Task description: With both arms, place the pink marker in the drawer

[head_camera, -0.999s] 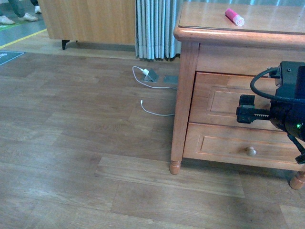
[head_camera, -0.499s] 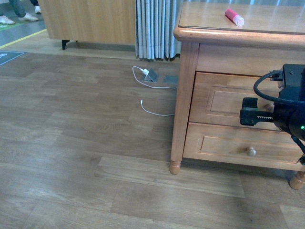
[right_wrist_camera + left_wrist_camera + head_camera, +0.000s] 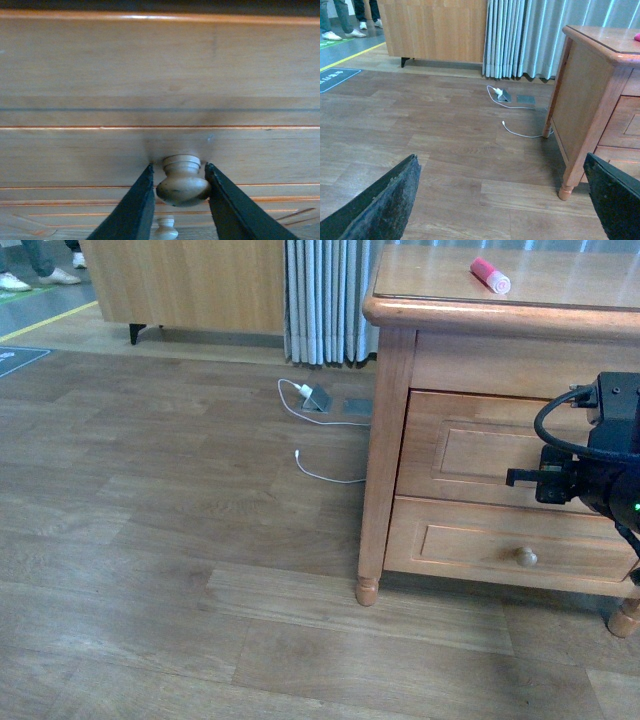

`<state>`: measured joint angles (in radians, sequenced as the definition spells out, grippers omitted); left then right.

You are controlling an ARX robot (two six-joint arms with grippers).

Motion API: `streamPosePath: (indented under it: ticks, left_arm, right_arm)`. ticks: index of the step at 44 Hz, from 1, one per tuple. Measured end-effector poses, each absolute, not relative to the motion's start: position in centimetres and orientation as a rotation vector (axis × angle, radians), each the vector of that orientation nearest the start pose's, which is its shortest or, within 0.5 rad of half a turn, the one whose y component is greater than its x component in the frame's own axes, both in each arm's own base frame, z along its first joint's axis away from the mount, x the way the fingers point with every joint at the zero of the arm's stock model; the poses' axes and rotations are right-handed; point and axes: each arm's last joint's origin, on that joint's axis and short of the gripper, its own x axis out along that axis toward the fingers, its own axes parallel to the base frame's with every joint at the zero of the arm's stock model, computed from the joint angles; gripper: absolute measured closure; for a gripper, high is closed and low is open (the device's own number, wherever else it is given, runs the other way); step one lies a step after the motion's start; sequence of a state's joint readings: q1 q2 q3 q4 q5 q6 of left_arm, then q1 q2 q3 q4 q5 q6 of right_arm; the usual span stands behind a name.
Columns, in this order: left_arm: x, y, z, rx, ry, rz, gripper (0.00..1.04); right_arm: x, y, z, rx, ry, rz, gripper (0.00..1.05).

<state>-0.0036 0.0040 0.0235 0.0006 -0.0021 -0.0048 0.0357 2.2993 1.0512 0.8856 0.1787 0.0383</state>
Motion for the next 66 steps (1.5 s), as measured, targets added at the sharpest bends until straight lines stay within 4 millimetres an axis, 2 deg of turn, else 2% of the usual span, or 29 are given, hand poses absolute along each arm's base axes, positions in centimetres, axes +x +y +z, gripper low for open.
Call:
streamPosePath:
  ticks: [3,14,27,31,32,40,55,61,62,66]
  left_arm:
    - [9.6,0.0,17.1,-0.004,-0.020,-0.002,0.06]
    - [9.6,0.0,17.1,-0.004,-0.020,-0.001,0.06]
    - [9.6,0.0,17.1,-0.005,-0.020,-0.002,0.06]
    - [9.6,0.0,17.1,-0.004,-0.020,-0.002,0.06]
    - [9.6,0.0,17.1,-0.004,-0.020,-0.001,0.06]
    - [9.6,0.0,17.1,-0.004,-0.020,-0.002,0.06]
    - [9.6,0.0,17.1,-0.004,-0.020,-0.002,0.06]
    - [9.6,0.0,17.1,-0.004,-0.020,-0.002,0.06]
    - [9.6,0.0,17.1,-0.004,-0.020,-0.002,0.06]
    - [9.6,0.0,17.1,-0.004,-0.020,-0.002,0.06]
  right_arm:
    - [42.0,1.0,5.3,-0.001,0.357,-0.153,0.81]
    - [41.7,1.0,5.0,0.007,0.367,-0.155,0.82]
    - [39.9,0.9,4.9,0.035,0.374,-0.139,0.83]
    - [38.6,0.9,4.9,0.048,0.386,-0.133,0.84]
    - [36.3,0.9,4.9,0.068,0.401,-0.115,0.84]
    - [33.3,0.6,5.1,0.102,0.437,-0.103,0.84]
    - [25.2,-0.3,5.7,0.156,0.496,-0.044,0.84]
    - [23.2,-0.5,6.0,0.168,0.508,-0.022,0.84]
    - [23.0,-0.5,6.0,0.166,0.510,-0.016,0.82]
    - [22.2,-0.9,7.1,0.169,0.498,-0.023,0.62]
